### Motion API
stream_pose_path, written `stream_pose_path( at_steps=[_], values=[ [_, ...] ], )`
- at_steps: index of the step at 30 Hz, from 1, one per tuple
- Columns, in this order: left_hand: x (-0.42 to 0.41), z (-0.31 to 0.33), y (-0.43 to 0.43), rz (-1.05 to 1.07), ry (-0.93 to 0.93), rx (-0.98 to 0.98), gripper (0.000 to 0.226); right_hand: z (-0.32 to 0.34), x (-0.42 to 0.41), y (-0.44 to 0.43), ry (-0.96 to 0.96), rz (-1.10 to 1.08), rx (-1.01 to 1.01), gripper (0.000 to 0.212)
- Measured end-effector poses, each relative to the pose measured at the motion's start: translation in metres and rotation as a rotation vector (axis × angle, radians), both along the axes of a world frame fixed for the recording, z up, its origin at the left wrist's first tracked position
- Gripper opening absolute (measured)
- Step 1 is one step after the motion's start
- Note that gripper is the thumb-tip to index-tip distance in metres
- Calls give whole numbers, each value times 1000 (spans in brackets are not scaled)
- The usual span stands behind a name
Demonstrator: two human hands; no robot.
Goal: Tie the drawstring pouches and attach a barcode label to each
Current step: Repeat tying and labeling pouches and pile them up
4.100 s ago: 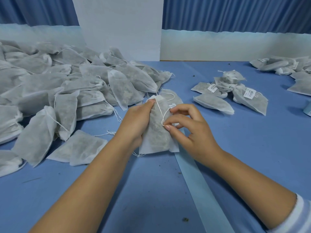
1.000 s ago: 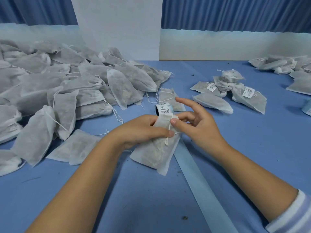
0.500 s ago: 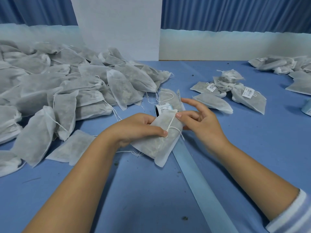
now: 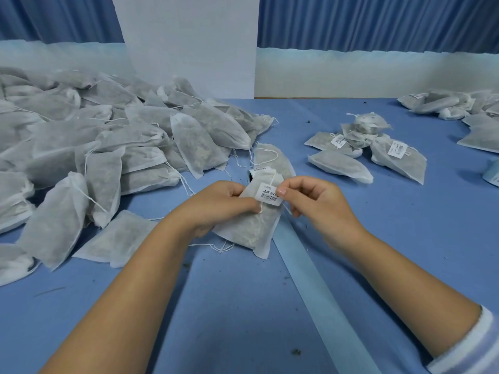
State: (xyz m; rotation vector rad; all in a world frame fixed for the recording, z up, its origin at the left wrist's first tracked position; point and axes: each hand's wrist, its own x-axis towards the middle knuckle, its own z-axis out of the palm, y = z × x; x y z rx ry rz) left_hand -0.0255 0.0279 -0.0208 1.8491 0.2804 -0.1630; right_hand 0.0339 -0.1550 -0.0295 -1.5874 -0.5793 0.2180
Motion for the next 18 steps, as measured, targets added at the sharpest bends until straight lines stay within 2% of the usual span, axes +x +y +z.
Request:
stream_pose_path(
  at_steps=[2, 5, 10, 18],
  values=[
    [0, -1, -1, -6, -3, -1, 38, -1, 0, 1, 25, 5, -4, 16],
    [2, -3, 0, -21, -23, -28, 18, -3, 3, 2, 91, -4, 10, 19],
    [3, -6, 0, -34, -38, -53, 21, -5, 6, 3, 145, -28, -4, 19],
    [4, -7, 1, -55, -60, -75, 19, -9, 8, 1, 86, -55, -44, 6]
  ],
)
